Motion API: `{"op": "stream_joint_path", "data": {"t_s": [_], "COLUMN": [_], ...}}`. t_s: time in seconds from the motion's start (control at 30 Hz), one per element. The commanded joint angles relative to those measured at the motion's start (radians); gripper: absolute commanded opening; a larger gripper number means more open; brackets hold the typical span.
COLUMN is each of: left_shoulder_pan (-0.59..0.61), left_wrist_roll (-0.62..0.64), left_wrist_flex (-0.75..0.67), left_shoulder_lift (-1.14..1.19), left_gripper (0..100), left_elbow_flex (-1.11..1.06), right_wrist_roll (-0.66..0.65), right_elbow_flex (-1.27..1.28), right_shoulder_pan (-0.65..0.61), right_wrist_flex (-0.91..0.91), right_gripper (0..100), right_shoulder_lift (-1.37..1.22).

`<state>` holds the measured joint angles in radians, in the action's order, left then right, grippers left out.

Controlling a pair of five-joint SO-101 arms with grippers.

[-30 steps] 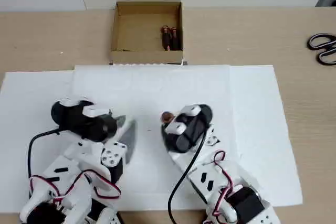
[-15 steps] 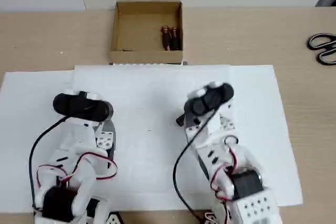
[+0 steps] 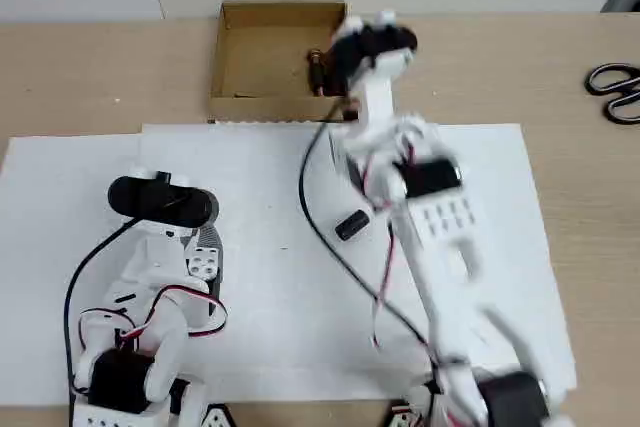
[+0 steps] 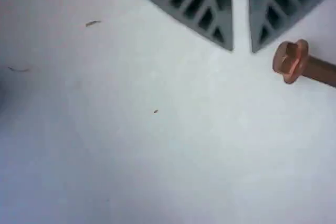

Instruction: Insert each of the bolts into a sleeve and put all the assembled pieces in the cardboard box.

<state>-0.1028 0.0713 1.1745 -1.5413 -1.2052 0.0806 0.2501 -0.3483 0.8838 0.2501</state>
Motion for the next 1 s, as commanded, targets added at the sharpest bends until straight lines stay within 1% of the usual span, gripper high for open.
{"op": "stream_joint_path", "data": {"t_s": [0.0,0.23,0.4,0.57,0.7,0.77,0.83,0.97], "left_shoulder_pan": [0.005,0.005,0.005,0.005,0.005,0.005,0.005,0.005], "left_wrist_roll": [-0.005,-0.005,-0.008,-0.009,-0.009,-0.009,-0.009,-0.009], "left_wrist_flex": [0.015,0.066,0.061,0.066,0.068,0.068,0.068,0.063], "left_shoulder_lift": [-0.005,-0.011,-0.011,-0.011,-0.011,-0.011,-0.011,-0.005], "left_gripper": [1,1,1,1,1,1,1,1], "left_elbow_flex": [0.004,0.007,0.008,0.008,0.008,0.008,0.005,0.004], "right_wrist_roll": [-0.023,-0.037,-0.037,-0.037,-0.038,-0.040,-0.074,-0.137], "right_elbow_flex": [-0.334,-0.781,-1.051,-1.321,-1.522,-1.617,-1.682,-1.758], "right_shoulder_pan": [0.025,0.025,0.024,0.008,-0.010,-0.030,-0.048,-0.085], "right_wrist_flex": [0.001,-0.002,-0.002,-0.008,-0.067,-0.062,-0.028,0.082], "right_gripper": [0.2,0.3,0.3,0.4,0.4,0.8,4.9,19.8], "right_shoulder_lift": [-0.211,-0.608,-0.852,-1.072,-1.230,-1.291,-1.339,-1.392]}}
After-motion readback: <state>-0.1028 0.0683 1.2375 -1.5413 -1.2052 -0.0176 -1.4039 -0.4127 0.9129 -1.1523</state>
